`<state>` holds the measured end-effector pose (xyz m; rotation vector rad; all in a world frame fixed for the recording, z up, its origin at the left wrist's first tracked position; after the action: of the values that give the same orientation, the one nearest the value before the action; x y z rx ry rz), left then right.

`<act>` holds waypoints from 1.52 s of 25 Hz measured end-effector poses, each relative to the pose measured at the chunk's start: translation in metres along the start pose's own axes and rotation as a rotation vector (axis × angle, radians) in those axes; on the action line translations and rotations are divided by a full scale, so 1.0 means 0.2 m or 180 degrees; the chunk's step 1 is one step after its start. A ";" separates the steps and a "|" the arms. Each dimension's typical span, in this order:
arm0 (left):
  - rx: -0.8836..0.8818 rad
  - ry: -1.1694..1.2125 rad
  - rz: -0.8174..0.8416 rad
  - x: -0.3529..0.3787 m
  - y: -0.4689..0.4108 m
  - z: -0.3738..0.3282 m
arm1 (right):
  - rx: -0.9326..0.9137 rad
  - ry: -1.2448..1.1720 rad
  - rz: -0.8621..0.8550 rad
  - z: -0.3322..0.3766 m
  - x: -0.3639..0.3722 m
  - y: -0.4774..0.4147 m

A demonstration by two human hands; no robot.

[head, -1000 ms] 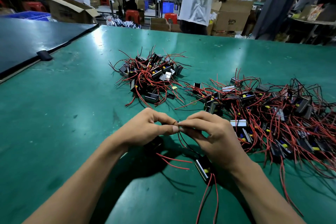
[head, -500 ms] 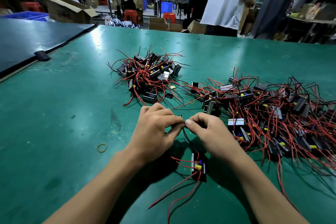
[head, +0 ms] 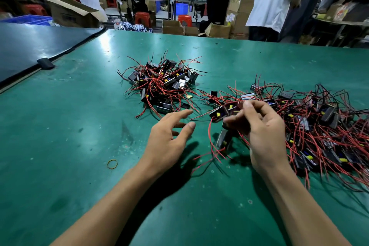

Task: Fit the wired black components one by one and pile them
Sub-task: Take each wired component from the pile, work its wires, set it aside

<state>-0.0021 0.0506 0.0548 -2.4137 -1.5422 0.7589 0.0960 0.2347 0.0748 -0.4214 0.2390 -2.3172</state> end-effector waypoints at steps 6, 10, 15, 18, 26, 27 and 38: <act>0.0212 -0.0594 0.0245 0.04 0.02 0.05 | -0.0459 -0.0579 -0.1214 0.10 -0.23 -0.04; 0.0391 -0.0800 0.0330 0.07 0.02 0.05 | 0.0124 -0.0498 -0.1140 0.05 -0.29 -0.08; 0.0433 -0.0840 0.0453 0.08 0.03 0.07 | 0.0601 -0.0014 -0.0692 -0.02 -0.19 -0.06; 0.0383 -0.0843 0.0474 0.08 0.03 0.07 | 0.0000 0.0288 -0.1067 0.06 -0.19 -0.03; -0.0215 -0.0291 -0.0063 0.01 0.00 0.12 | -0.2066 0.1817 0.0711 0.16 0.41 0.30; -0.0451 0.0076 -0.0169 0.00 0.01 0.14 | -0.1941 0.1954 0.1028 0.10 0.50 0.30; -0.1379 0.0953 -0.0725 -0.07 -0.04 0.30 | -0.1044 0.3917 0.1454 -0.28 0.98 -0.54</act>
<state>-0.0440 0.0347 0.0109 -2.4133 -1.9569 0.0127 -0.1238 0.1723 0.0985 0.8824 1.1604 -1.7811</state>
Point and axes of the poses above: each hand's wrist, its own y-axis away from the middle knuckle, its own x-axis out of the palm, z = x × y, the point moved 7 cm from there along -y, towards the middle knuckle, and after that the axes turned 1 degree about -z, right-handed, at the moved point
